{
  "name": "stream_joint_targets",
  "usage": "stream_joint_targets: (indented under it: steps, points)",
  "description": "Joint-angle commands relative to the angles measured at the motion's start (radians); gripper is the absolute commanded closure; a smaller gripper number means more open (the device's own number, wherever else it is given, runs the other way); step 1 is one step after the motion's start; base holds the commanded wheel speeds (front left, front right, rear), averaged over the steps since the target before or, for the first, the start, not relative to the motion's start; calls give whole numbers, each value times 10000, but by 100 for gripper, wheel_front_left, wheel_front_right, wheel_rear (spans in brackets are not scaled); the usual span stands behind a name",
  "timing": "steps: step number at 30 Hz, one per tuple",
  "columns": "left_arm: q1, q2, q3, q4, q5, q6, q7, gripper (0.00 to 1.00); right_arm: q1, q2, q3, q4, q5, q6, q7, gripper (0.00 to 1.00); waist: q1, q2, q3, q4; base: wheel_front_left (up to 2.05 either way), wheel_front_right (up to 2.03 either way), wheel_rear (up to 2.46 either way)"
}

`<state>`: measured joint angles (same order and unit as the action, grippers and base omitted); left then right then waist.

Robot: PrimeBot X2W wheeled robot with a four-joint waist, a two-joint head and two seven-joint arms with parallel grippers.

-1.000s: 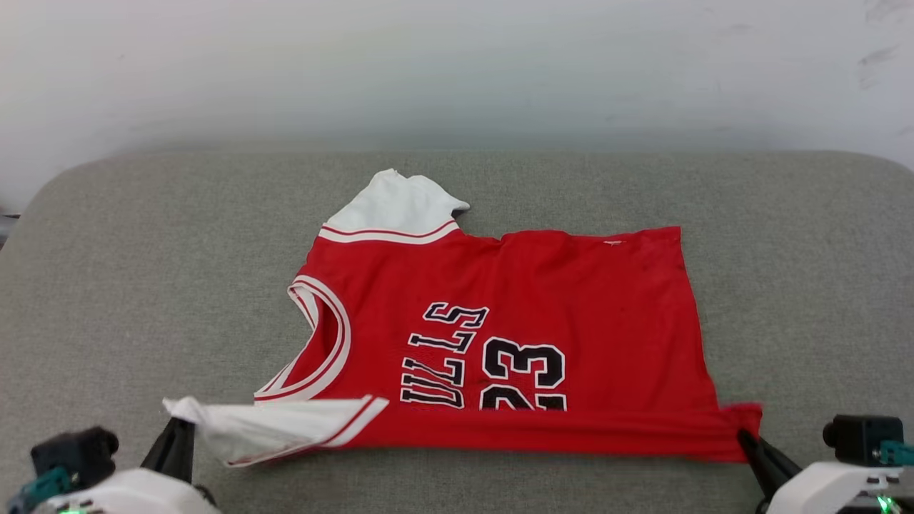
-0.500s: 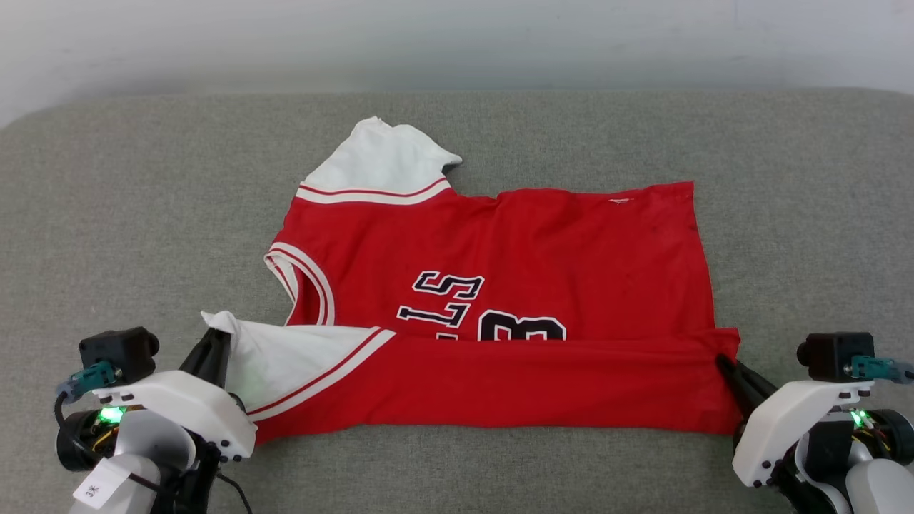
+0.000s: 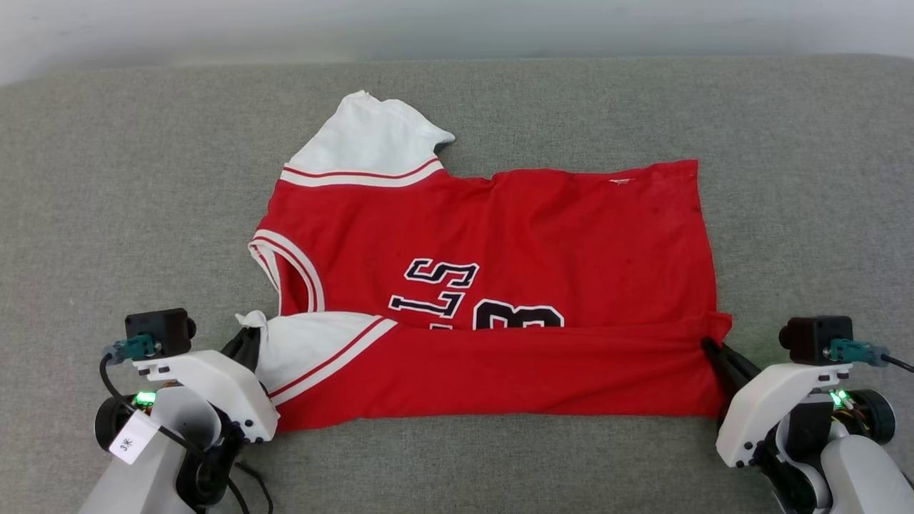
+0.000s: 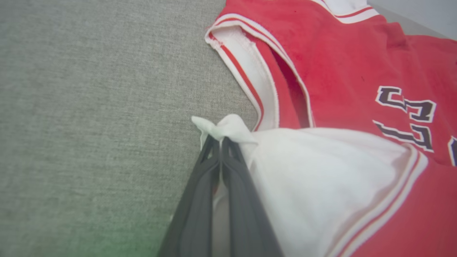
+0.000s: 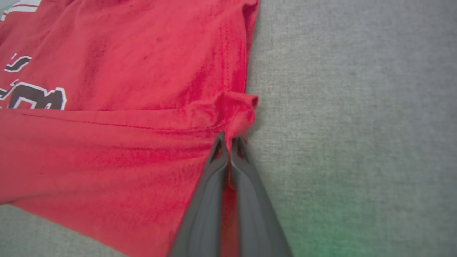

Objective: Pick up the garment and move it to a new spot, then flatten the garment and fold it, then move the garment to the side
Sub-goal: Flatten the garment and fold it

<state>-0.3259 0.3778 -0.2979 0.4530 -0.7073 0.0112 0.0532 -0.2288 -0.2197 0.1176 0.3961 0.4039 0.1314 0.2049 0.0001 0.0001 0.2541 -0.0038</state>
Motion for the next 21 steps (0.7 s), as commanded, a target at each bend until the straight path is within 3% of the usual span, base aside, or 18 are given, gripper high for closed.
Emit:
stream_joint_targets:
  steps: [1,2,3,5,7,13,21]
  points:
    - [-140,-49,-51,174,16,-54,-28,100,-48,14,241,235,110,-14,6,65,-1,-1,-30,-6,0,0,0]
    - [-190,-53,-48,304,9,-86,-71,82,-65,-1,341,271,168,-10,-92,40,-1,-1,-65,-14,0,0,0]
    - [-228,-49,-39,415,-10,-105,-103,67,-115,-82,418,264,92,-12,-292,0,-1,-1,-110,-27,0,0,0]
    - [-324,-15,52,555,-50,-131,-259,51,-191,-70,578,184,227,-12,-661,0,-1,-1,-216,-44,0,0,0]
    - [-333,37,129,643,-81,-98,-355,0,-232,-72,617,39,339,-14,-1205,0,-1,-1,-353,-40,0,0,0]
    - [-393,246,365,450,-114,82,-544,0,-39,180,341,-440,142,-12,-2714,0,-1,-1,-762,11,0,0,0]
    - [-359,922,619,-281,-255,373,144,0,298,571,-131,-1339,-549,-12,-3132,0,-1,-1,-1038,0,0,0,0]
